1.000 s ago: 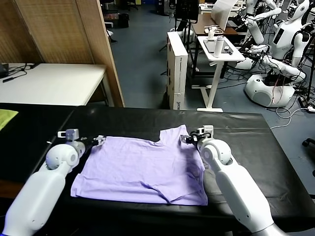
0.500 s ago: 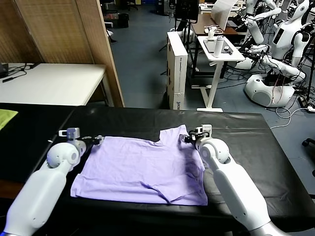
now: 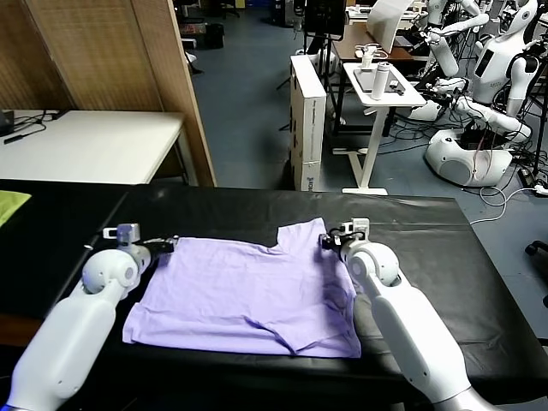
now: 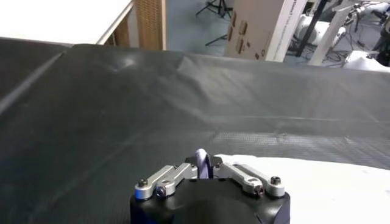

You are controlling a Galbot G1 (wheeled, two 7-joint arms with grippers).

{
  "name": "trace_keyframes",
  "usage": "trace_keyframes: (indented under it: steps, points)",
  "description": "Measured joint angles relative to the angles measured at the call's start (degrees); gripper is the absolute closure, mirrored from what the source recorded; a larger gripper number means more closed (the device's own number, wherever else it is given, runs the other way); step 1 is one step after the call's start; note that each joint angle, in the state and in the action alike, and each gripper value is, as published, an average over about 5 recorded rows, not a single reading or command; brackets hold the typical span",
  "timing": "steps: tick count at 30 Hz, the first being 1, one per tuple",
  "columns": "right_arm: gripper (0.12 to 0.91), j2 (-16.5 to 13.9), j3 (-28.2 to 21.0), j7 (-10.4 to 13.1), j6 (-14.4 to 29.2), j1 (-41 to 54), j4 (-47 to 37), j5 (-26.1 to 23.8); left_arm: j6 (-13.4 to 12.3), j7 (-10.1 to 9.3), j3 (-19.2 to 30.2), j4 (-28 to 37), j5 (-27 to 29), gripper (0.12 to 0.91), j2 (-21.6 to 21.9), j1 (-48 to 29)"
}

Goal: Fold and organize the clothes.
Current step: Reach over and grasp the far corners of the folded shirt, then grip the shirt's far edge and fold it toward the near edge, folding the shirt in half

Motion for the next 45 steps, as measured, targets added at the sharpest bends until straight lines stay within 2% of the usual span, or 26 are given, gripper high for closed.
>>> trace_keyframes:
  steps: [11, 21, 29, 45]
  points:
    - [0.886, -2.11, 0.35, 0.34, -0.03, -0.95, 4.24, 1.88, -0.17, -0.67, -1.28, -3.20, -1.78, 0.840, 1.47, 1.84]
    - [0.886, -6.97, 1.21, 0.40, -0.03, -4.20, 10.74, 4.82, 0.00, -0.96, -3.78, -9.46, -3.84, 0.841, 4.61, 5.98]
    - [0.886, -10.21, 2.38, 0.40, 0.00, -7.51, 17.23, 6.80, 0.03, -0.85, -7.73, -15.05, -4.64, 0.841, 6.62, 11.86]
    - [0.886, -16.98, 5.08, 0.11, 0.02, -15.83, 28.68, 8.15, -0.06, -0.81, -16.27, -24.36, -5.15, 0.841, 7.70, 23.19]
